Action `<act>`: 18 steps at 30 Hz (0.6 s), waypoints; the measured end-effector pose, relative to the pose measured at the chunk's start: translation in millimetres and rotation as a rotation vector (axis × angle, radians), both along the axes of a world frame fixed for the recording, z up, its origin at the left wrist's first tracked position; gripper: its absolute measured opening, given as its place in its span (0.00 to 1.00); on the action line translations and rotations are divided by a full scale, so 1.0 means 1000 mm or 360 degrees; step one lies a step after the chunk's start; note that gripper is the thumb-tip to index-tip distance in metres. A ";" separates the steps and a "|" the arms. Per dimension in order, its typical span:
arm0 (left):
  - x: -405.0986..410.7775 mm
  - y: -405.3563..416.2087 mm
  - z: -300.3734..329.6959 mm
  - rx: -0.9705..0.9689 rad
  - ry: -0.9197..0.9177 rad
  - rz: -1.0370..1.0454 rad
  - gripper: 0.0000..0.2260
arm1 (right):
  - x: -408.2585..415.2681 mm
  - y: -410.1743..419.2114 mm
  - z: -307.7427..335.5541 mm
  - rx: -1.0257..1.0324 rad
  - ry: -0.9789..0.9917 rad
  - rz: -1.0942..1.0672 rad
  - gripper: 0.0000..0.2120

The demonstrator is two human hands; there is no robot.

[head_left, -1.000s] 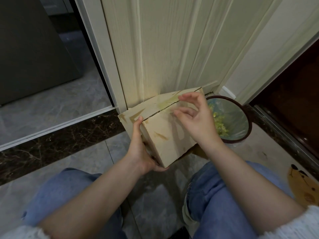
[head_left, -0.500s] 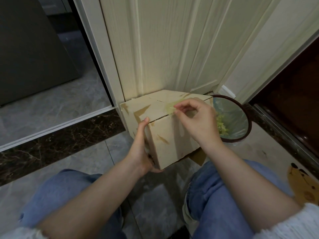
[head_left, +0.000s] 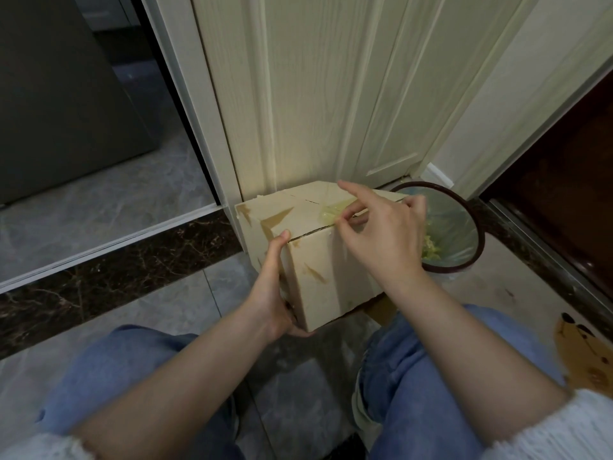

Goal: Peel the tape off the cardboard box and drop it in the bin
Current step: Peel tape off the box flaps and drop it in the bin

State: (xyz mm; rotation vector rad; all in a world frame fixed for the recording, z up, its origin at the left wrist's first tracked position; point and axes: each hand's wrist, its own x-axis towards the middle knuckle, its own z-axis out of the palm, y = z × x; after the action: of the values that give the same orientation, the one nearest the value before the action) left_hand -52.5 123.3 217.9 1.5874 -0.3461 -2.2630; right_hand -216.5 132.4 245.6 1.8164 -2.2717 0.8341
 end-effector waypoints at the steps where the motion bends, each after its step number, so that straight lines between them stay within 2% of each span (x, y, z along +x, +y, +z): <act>1: 0.000 0.000 0.000 0.0000 -0.0006 0.0000 0.52 | 0.000 0.001 0.001 -0.0006 0.0046 0.0001 0.21; 5: 0.003 -0.001 -0.001 0.0026 0.0015 0.0021 0.50 | -0.002 0.001 0.005 -0.0004 0.0151 -0.0028 0.18; 7: 0.004 -0.003 -0.001 0.0036 0.0030 0.0023 0.48 | -0.006 -0.001 0.002 -0.0010 0.0012 0.0033 0.16; 10: 0.004 -0.003 -0.001 0.0041 0.0034 0.0019 0.48 | -0.007 -0.004 -0.005 -0.0114 -0.0407 0.0300 0.10; 14: 0.005 -0.004 -0.003 0.0062 0.0029 0.0018 0.50 | -0.007 -0.007 -0.011 -0.0177 -0.0476 0.0351 0.07; 18: 0.006 -0.004 -0.003 0.0057 0.0025 0.0019 0.48 | -0.004 -0.008 -0.014 -0.0206 -0.0449 0.0430 0.04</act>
State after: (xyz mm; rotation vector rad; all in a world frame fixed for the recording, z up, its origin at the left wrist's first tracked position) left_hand -46.9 119.0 215.1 1.5837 -0.2929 -2.2835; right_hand -221.0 124.4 231.3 2.0885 -2.0848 1.3255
